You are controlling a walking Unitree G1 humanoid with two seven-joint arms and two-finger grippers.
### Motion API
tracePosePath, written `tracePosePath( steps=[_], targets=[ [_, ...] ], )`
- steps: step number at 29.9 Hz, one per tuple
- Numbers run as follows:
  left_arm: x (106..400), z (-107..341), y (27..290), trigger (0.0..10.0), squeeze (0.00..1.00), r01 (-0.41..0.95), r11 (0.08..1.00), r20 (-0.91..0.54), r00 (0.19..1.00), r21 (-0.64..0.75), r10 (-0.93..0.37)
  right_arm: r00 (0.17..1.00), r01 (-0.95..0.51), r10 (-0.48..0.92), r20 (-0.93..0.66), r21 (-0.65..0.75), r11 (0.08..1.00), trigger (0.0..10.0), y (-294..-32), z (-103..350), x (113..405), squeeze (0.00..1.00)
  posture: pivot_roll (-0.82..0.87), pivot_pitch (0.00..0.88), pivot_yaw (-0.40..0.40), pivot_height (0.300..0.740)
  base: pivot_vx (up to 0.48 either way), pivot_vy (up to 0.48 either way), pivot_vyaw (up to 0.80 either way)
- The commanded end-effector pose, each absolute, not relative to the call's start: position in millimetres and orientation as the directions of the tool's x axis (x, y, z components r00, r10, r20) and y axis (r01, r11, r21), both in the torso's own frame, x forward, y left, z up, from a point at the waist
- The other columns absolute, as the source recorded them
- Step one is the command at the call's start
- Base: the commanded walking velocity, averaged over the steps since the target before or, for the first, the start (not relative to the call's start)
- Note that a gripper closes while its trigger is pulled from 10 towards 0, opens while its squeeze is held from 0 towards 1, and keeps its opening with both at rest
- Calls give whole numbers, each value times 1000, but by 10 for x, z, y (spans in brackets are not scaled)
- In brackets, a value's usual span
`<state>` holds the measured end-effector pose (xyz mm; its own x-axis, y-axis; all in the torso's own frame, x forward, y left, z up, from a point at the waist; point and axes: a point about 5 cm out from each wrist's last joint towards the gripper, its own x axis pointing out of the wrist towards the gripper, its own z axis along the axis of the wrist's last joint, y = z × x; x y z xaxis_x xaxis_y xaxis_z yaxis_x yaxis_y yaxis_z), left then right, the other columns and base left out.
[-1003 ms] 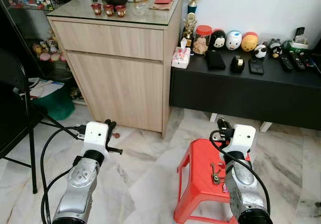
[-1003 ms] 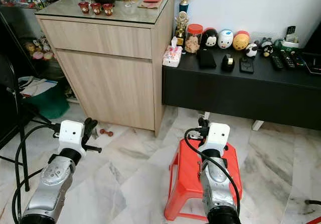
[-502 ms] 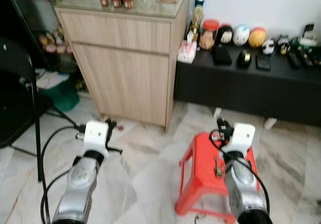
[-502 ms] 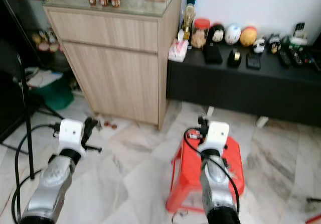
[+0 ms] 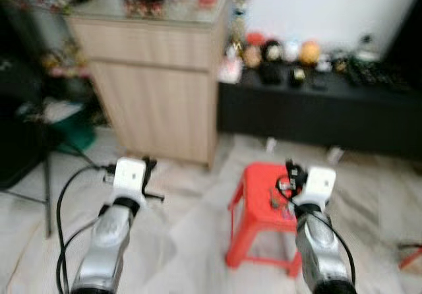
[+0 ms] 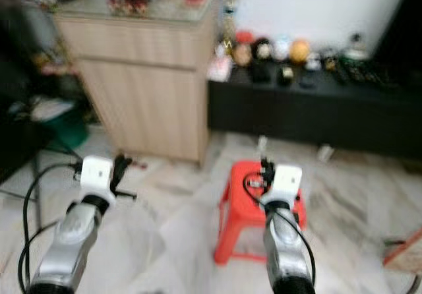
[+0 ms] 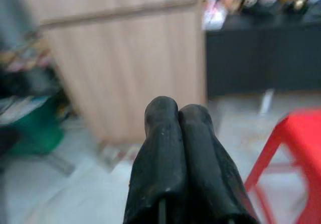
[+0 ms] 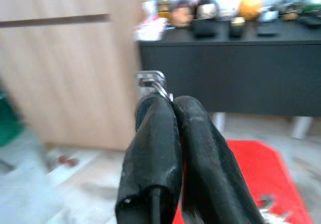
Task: Hang keys on a hook
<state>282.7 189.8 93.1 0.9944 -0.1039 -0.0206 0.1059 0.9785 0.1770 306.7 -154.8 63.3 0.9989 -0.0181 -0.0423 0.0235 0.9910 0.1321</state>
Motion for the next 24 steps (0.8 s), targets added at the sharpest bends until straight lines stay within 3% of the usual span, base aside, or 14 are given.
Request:
tracePosePath(
  steps=[1, 24],
  targets=[
    [2858, 996, 1866, 10000, 0, 118, 979, 3, 993, 169, -120, 999, 33, -27, -42, 131, 991, 10000, -1571, 639, 3058, 0, 51, 0, -13, 740, -304, 0, 0],
    [2848, 992, 1871, 10000, 0, 120, 978, -4, 993, 168, -121, 999, 32, -26, -47, 131, 991, 10000, -1564, 632, 3046, 0, 54, 0, -12, 740, -303, 0, 0]
  ],
)
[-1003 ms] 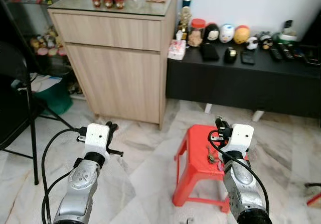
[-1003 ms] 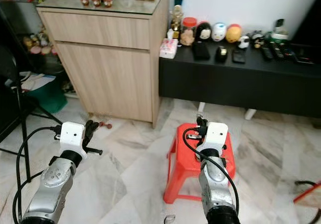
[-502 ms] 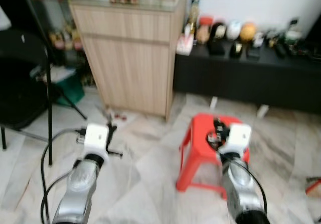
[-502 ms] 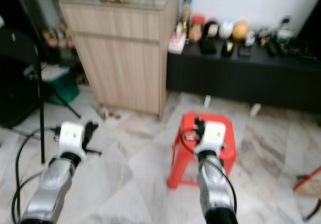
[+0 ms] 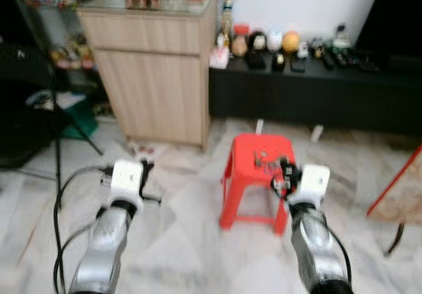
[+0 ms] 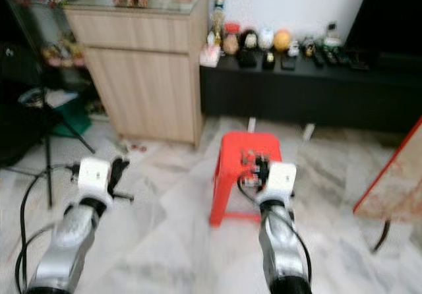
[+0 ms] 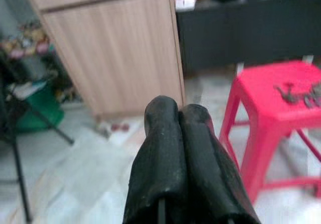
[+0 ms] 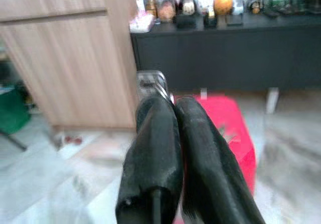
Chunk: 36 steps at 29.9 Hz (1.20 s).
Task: Hang keys on a hook
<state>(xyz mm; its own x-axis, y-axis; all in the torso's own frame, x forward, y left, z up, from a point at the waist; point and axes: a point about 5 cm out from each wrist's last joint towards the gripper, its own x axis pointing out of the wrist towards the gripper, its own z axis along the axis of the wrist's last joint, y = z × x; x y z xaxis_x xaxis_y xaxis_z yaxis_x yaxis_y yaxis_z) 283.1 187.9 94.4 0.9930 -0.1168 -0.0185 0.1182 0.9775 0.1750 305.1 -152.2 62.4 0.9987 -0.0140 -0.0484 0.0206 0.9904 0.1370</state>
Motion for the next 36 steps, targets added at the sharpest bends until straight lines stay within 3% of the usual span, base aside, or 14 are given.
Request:
tracePosePath(
  steps=[1, 15, 26, 36],
  targets=[
    [2848, 992, 1871, 10000, 0, 121, 978, -4, 993, 167, -122, 999, 31, -25, -47, 131, 991, 10000, -1563, 632, 3046, 0, 54, 0, -12, 740, -304, 0, 0],
    [2843, 989, 1871, 10000, 0, 121, 979, -5, 993, 167, -122, 998, 33, -27, -52, 129, 991, 10000, -1567, 620, 3038, 0, 54, 0, -13, 740, -299, 0, 0],
    [2850, 978, 1859, 10000, 0, 130, 975, -11, 991, 179, -130, 998, 27, -21, -52, 123, 992, 10000, -1576, 631, 3057, 0, 56, 0, -24, 740, 0, 0, 0],
    [2852, 960, 1824, 10000, 0, 134, 976, -7, 991, 173, -135, 999, 22, -17, -44, 108, 994, 10000, -1603, 664, 3082, 0, 36, 0, -33, 740, 0, -254, 0]
  ],
)
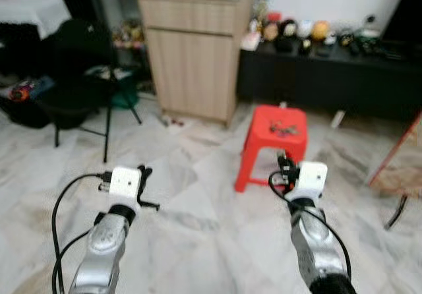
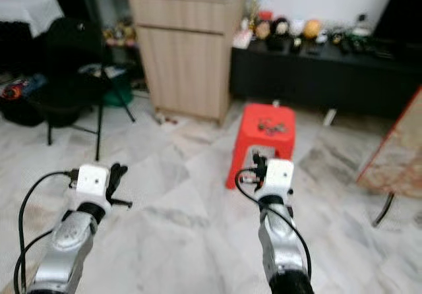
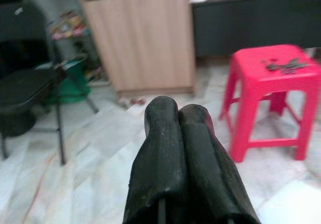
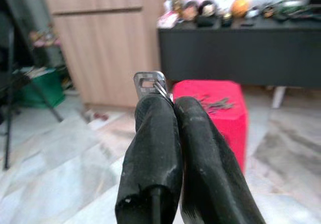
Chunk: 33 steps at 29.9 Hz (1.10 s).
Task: Hang keys on a hook
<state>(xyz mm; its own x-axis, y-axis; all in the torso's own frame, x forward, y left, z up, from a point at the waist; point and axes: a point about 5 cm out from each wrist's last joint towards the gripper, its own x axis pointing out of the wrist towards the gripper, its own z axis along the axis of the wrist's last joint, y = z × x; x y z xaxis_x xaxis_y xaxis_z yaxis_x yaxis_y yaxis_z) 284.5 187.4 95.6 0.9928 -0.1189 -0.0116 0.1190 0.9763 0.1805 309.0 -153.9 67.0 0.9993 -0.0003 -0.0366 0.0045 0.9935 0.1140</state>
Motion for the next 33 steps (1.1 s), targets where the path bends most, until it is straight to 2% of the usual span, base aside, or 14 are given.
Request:
tracePosePath(
  steps=[1, 33],
  targets=[
    [2855, 959, 1819, 10000, 0, 136, 975, -6, 991, 173, -137, 999, 21, -17, -42, 108, 994, 10000, -1608, 670, 3084, 0, 34, 0, -33, 740, 0, -315, 0],
    [2845, 901, 1797, 10000, 0, 157, 973, -5, 987, 166, -158, 999, 18, -14, -47, 100, 995, 10000, -1620, 624, 3065, 0, 28, 0, -29, 740, 0, -362, 0]
  ],
)
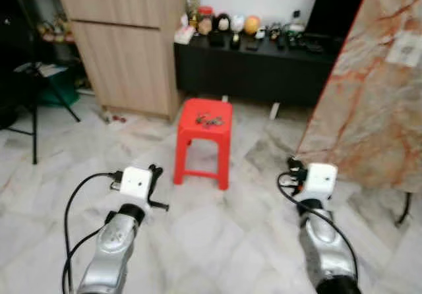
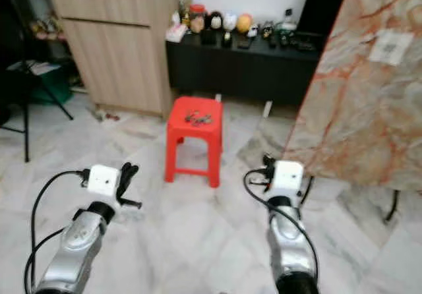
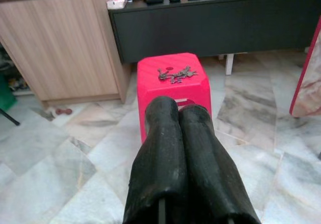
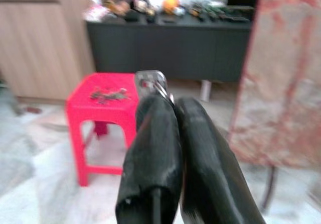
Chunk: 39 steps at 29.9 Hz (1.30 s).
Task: Hang keys on a hook
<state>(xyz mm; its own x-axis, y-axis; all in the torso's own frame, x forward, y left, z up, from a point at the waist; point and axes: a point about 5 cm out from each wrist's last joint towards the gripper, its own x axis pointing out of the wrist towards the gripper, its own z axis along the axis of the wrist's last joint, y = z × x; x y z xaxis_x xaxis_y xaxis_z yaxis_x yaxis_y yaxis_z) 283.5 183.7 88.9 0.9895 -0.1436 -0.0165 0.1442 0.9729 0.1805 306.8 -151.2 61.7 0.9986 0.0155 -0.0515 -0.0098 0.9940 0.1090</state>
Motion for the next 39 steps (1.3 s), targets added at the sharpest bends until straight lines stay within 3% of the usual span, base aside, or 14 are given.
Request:
tracePosePath(
  steps=[1, 23, 30, 37, 39],
  targets=[
    [2846, 902, 1797, 10000, 0, 157, 973, -5, 987, 166, -159, 999, 18, -14, -47, 100, 995, 10000, -1619, 623, 3064, 0, 28, 0, -29, 740, 0, -368, 0],
    [2852, 908, 1783, 10000, 0, 176, 969, -4, 984, 172, -178, 999, 26, -21, -43, 107, 994, 10000, -1622, 631, 3090, 0, 41, 0, -19, 740, 0, -364, 0],
    [2859, 952, 1781, 10000, 0, 188, 966, 1, 981, 177, -192, 999, -7, 11, -52, 89, 996, 10000, -1618, 671, 3135, 0, 53, 0, -38, 740, 0, -70, 0],
    [2822, 1058, 1652, 10000, 0, 303, 934, 15, 950, 189, -311, 998, -58, 60, -26, 65, 996, 10000, -1682, 770, 3174, 0, 57, 0, -51, 740, 0, 0, 0],
    [2845, 1138, 1568, 10000, 0, 367, 909, 29, 925, 199, -380, 989, -143, 145, -18, 66, 987, 10000, -1682, 849, 3227, 0, 53, 0, -58, 740, 0, 0, 0]
  ],
)
